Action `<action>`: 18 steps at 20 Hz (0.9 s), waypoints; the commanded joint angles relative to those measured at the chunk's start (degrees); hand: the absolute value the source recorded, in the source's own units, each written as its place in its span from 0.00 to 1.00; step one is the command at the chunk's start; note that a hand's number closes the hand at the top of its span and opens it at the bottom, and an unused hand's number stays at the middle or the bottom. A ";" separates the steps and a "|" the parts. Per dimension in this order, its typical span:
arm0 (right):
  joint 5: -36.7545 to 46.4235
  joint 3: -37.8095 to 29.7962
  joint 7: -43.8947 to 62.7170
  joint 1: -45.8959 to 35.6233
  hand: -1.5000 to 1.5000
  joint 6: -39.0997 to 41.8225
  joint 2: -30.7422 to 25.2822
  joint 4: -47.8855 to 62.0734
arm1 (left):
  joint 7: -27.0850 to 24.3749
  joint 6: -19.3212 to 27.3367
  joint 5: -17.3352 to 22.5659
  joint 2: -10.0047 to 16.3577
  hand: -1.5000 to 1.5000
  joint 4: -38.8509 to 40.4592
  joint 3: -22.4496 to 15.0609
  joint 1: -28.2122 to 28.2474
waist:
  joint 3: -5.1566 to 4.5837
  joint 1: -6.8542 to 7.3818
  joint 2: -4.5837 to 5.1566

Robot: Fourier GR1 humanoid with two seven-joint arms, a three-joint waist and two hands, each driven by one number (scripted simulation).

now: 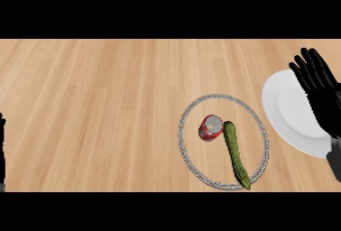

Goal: Pick the squash from the placemat and place it in the plate

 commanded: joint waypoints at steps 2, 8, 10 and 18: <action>1.47 3.16 7.34 -1.84 0.00 -7.89 5.89 -1.93 | 3.58 -6.72 1.34 0.57 0.50 -0.54 -3.03 -6.08 | 1.32 0.55 -1.50; 26.10 16.64 8.76 -7.51 1.00 -9.81 -6.40 -0.78 | 4.02 -10.18 1.30 -4.39 0.50 -2.93 -10.74 -11.10 | -1.00 -0.27 -1.96; 31.43 22.64 14.36 -4.33 1.00 -21.50 3.78 0.22 | 6.56 -12.11 2.35 -5.15 0.50 -2.59 -11.95 -13.73 | 0.92 -0.30 -1.51; 47.00 32.76 16.45 6.50 0.00 -39.77 17.14 2.25 | 9.99 -13.60 2.28 -8.03 0.50 -0.65 -12.34 -18.45 | 1.30 0.28 -1.70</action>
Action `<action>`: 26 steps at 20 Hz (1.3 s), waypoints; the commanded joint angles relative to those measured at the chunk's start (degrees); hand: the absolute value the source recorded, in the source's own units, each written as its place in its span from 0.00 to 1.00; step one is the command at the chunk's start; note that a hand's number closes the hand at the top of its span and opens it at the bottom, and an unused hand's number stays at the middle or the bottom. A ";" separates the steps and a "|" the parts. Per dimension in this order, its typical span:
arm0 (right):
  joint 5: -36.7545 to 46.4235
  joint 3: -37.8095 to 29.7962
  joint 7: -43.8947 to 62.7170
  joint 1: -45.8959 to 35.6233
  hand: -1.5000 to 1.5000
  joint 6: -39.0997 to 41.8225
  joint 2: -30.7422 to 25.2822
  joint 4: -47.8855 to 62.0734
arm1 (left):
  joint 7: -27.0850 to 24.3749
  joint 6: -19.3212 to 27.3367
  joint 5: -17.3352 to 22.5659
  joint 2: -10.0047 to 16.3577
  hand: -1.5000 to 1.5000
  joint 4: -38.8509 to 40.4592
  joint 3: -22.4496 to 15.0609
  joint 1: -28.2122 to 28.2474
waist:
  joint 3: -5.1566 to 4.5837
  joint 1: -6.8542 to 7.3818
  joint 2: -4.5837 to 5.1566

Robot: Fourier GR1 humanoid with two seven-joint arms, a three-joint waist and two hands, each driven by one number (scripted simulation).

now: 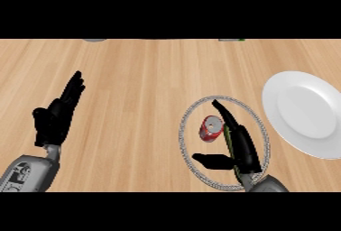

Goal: Pick the squash from the placemat and place it in the plate

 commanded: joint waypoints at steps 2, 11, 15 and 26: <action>13.70 4.51 3.37 6.92 0.00 -8.55 -3.98 -6.24 | 4.17 0.85 -0.80 -1.31 0.50 -2.43 -0.81 -0.88 | 0.12 -0.26 -0.46; 21.08 0.35 32.38 6.10 0.00 10.94 -19.45 -27.50 | 1.99 0.09 -2.30 -2.63 0.50 0.69 -0.46 -1.79 | -0.06 -0.61 -0.37; 19.69 2.73 45.37 4.37 0.00 22.02 -20.47 -32.38 | 0.70 -1.72 -1.43 -1.75 0.50 3.01 1.30 -3.26 | -0.07 -0.06 -0.13; 12.97 -4.26 53.19 -0.63 0.00 36.80 -15.99 -29.36 | 6.41 -3.07 -4.39 -3.40 0.50 -0.57 1.95 -4.56 | 0.18 0.82 -0.03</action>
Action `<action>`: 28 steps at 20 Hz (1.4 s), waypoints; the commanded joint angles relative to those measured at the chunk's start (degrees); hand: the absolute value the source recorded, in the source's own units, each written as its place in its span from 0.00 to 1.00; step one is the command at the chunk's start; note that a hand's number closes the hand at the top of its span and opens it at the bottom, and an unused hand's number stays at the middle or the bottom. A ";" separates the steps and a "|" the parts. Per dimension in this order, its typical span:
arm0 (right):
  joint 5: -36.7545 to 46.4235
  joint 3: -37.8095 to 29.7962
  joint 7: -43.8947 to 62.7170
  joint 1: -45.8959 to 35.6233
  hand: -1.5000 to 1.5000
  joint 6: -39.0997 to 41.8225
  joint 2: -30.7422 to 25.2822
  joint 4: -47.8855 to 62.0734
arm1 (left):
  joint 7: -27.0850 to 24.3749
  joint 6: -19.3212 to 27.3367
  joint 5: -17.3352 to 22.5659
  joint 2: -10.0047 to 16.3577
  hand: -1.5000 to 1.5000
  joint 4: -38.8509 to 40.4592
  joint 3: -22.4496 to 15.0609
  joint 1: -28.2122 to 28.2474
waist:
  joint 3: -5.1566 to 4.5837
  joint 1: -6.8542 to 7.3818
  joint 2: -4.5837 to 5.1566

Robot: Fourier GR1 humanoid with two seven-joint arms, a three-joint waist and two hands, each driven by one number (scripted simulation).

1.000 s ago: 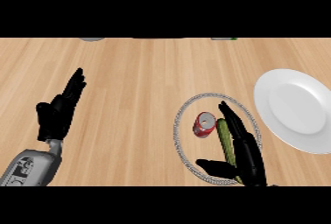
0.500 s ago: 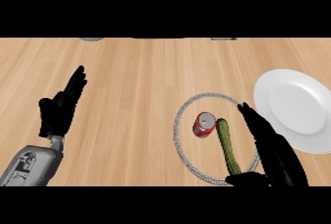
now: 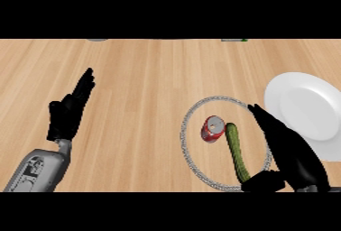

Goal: Pick the squash from the placemat and place it in the plate

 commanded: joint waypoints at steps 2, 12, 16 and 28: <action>0.41 -1.66 0.73 -1.57 0.00 5.25 5.44 4.11 | 2.11 -0.84 -1.44 -0.94 0.50 -5.94 0.32 3.78 | 0.06 0.33 -0.02; 6.36 0.59 -5.13 0.86 0.00 7.54 10.59 17.14 | 0.14 -4.60 -2.21 -1.32 0.50 -0.30 4.26 0.38 | 0.07 0.25 0.07; 8.86 -2.88 -10.44 1.56 0.00 8.21 12.05 21.07 | 2.04 -4.89 -3.65 -2.54 0.50 1.17 6.26 -2.49 | 0.07 0.03 0.05; 16.02 -7.38 -15.20 2.93 0.00 12.26 17.99 28.46 | -1.67 -9.08 -5.51 -5.27 0.50 1.60 9.68 0.49 | 0.06 0.02 0.03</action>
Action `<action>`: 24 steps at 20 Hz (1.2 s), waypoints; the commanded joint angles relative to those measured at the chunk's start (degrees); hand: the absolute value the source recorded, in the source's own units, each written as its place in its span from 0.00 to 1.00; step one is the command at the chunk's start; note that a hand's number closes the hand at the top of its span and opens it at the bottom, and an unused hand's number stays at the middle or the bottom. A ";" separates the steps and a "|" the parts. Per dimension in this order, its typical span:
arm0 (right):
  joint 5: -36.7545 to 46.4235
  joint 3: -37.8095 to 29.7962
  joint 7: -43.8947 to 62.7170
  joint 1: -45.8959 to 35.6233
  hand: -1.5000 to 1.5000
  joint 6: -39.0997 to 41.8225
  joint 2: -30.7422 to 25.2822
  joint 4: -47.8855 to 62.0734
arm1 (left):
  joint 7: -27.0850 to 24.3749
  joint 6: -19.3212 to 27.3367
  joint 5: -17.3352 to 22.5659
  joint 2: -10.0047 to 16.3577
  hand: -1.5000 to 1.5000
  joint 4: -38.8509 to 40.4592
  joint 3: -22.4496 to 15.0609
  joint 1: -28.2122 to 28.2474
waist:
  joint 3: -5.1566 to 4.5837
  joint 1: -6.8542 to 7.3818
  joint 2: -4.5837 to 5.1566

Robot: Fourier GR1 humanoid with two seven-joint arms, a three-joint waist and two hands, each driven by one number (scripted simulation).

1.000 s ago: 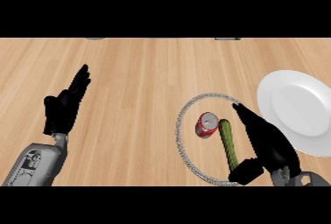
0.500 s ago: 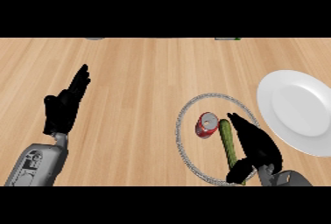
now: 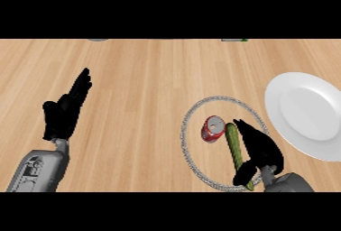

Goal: Pick the squash from the placemat and place it in the plate

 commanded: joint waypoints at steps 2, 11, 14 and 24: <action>3.57 -2.27 -6.80 -0.41 1.00 -1.76 1.41 4.94 | 1.72 0.86 -2.13 -1.98 0.50 2.07 0.92 -4.32 | 0.00 -0.11 0.01; 9.53 -6.55 -11.53 0.00 1.00 -3.30 2.40 5.58 | 1.40 0.47 -5.04 -4.37 0.50 -4.41 -0.26 3.07 | 0.00 0.07 -0.05; 1.14 -17.04 -32.33 5.71 1.00 -1.86 -19.56 8.15 | 0.66 -0.96 -2.44 -1.72 0.50 -1.97 2.11 1.48 | 0.21 -1.54 0.12; -7.79 -35.81 -62.84 4.10 1.00 -7.49 -36.02 25.28 | 0.44 -0.93 -1.64 -1.65 0.50 -2.71 2.97 2.19 | 0.86 -1.37 0.31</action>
